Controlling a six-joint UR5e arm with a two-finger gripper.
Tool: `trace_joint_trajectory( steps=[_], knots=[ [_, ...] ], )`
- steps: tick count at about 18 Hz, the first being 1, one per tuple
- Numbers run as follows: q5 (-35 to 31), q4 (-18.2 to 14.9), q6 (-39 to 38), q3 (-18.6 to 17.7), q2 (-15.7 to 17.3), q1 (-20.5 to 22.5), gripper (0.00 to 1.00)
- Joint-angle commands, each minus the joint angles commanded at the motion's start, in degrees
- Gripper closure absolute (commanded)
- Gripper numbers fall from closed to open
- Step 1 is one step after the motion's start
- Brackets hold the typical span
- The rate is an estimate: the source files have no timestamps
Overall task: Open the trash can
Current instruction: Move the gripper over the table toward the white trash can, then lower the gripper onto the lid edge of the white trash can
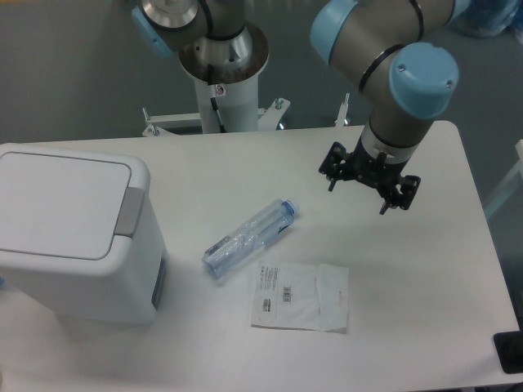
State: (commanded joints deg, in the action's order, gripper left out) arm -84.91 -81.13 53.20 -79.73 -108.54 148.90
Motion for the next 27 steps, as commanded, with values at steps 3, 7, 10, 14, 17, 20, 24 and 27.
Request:
trace_joint_trajectory(
  steps=[3,7,10,14,17,20,24,27],
  knots=[
    [6.22,1.24,-7.20,4.56,-2.71,-1.68,0.00],
    [10.80,1.32,-21.36,9.58,-4.84,-4.49,0.00],
    [16.96,1.24,-29.54,11.87,-4.57,-5.02,0.00],
    [17.58,1.06,-34.56,11.44,-4.05,-8.62,0.00],
    [17.58,0.97,-35.79,10.21,-2.82,-9.94,0.00],
    [19.07,0.89,-37.12,8.10,-0.72,-10.20,0.00],
    [20.75,1.06,-37.12,3.01,4.29,-10.55,0.00],
    [20.75,1.24,-38.25,1.59,5.53,-11.35,0.00]
  ],
)
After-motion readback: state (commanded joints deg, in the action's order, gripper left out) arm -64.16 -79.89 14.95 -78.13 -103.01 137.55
